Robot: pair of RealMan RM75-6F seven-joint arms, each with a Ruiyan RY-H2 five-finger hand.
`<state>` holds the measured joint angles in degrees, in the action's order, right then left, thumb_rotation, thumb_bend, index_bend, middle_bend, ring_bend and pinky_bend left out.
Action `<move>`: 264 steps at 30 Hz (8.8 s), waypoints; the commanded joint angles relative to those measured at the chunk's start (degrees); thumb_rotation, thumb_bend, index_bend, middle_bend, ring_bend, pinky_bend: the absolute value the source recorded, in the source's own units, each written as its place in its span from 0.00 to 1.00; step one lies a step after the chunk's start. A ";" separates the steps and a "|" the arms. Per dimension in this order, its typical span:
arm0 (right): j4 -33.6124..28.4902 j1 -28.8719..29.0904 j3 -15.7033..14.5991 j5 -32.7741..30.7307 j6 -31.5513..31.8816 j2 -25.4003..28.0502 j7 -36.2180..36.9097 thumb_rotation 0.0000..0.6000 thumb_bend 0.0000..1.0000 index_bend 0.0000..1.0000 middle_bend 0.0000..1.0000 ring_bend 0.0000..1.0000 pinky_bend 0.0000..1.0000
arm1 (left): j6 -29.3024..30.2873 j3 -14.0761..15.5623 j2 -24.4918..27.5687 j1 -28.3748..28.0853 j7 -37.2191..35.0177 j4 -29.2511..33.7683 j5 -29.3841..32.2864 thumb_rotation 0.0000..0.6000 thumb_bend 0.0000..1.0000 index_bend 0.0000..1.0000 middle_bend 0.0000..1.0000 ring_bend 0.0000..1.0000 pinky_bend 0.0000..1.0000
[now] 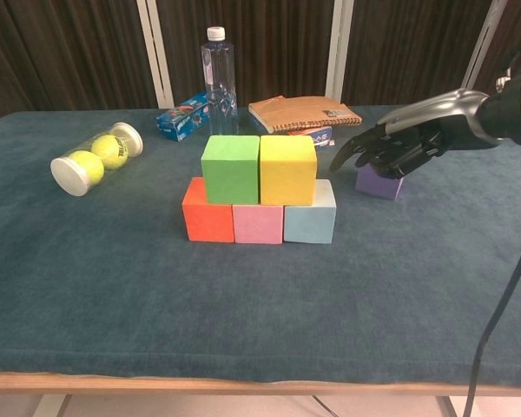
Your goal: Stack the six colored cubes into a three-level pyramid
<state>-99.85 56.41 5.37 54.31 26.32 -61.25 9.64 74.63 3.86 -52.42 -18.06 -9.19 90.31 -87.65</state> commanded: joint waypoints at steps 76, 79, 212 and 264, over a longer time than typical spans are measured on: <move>32.48 10.41 -3.29 -52.65 9.80 -20.41 -30.01 0.85 0.23 0.00 0.00 0.00 0.00 | -0.98 -3.16 -3.86 2.44 -4.04 -10.27 -1.27 0.81 0.08 0.03 0.00 0.00 0.07; 34.23 9.84 -2.81 -52.12 8.99 -21.80 -30.13 0.85 0.23 0.00 0.00 0.00 0.00 | -0.95 -3.21 -4.14 2.44 -4.06 -10.60 -1.26 0.81 0.08 0.03 0.00 0.00 0.07; -3.39 22.56 3.45 -48.05 16.29 -4.80 -29.78 0.91 0.31 0.19 0.00 0.00 0.00 | 4.98 -2.27 -4.45 6.12 -7.75 -11.72 -4.14 0.81 0.10 0.02 0.00 0.00 0.07; -9.37 21.80 8.89 -55.33 32.78 -7.41 -36.28 0.91 0.28 0.36 0.00 0.00 0.00 | 5.94 -1.83 -4.71 6.48 -10.70 -14.37 -5.29 0.82 0.10 0.02 0.00 0.00 0.07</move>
<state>-109.04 78.22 14.04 -0.68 58.74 -68.42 -26.32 80.54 2.01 -57.11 -11.58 -19.85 75.98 -92.91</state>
